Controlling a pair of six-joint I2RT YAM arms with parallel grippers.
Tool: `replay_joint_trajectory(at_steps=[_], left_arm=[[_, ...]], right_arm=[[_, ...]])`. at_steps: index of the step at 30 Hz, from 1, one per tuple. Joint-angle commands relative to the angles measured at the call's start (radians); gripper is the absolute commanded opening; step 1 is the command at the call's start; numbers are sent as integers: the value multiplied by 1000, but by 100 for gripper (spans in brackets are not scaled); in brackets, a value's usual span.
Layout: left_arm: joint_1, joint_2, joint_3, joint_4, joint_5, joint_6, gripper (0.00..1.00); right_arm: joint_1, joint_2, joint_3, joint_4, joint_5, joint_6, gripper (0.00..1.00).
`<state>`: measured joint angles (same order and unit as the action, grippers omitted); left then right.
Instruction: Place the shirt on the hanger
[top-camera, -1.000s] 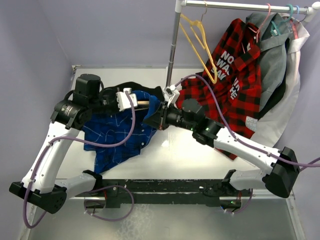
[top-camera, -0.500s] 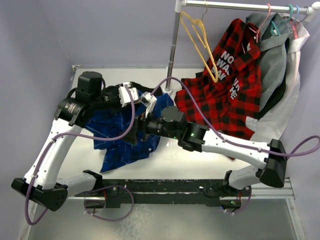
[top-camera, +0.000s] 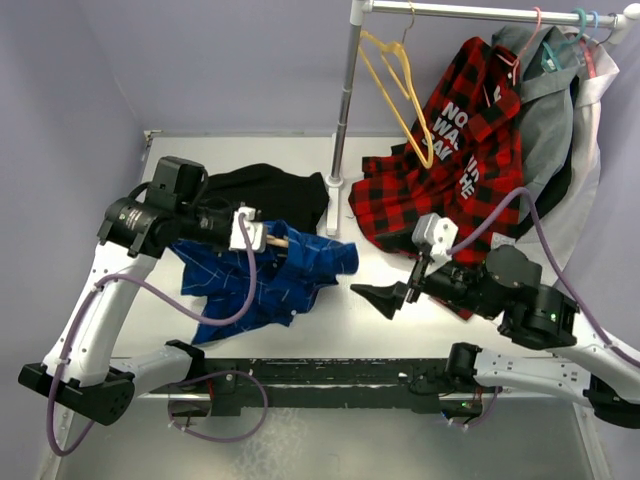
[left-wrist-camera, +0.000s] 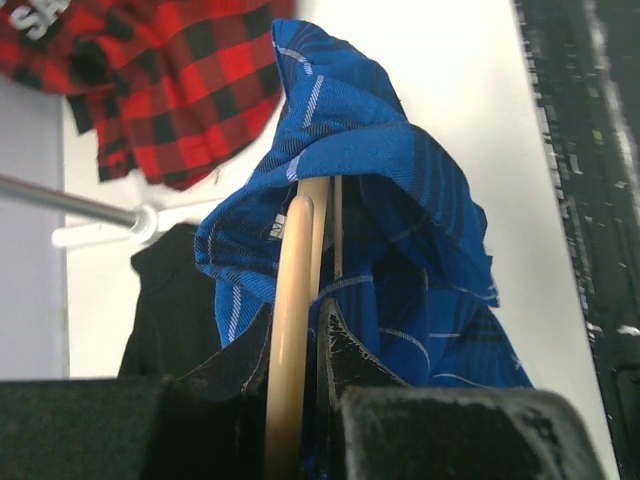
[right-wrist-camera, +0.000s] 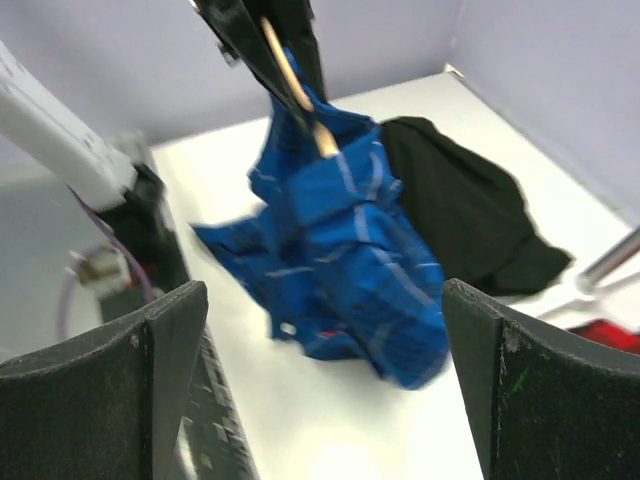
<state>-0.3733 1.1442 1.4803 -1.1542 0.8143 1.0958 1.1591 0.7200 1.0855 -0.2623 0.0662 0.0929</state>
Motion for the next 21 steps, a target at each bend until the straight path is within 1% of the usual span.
replay_joint_trajectory(at_steps=[1, 3, 4, 7, 11, 13, 17, 21], left_arm=[[5, -8, 99, -258, 178, 240, 0], [5, -3, 115, -309, 185, 276, 0], [5, -4, 116, -318, 185, 280, 0], [5, -10, 109, -349, 201, 301, 0], [5, -14, 95, -367, 221, 311, 0], [5, -15, 89, -359, 216, 305, 0], [5, -16, 84, -330, 202, 281, 0], [5, -13, 92, -318, 204, 263, 0]], right_arm=[[-1, 58, 62, -263, -25, -402, 100], [-1, 115, 96, -354, -87, -513, 100], [0, 135, 96, -362, -111, -551, 100], [5, 185, 76, -292, -141, -622, 100], [46, 254, 35, -182, -58, -709, 100], [50, 276, 24, -123, -79, -723, 100], [50, 327, 32, -83, -164, -705, 100], [51, 361, -1, 18, -180, -662, 100]])
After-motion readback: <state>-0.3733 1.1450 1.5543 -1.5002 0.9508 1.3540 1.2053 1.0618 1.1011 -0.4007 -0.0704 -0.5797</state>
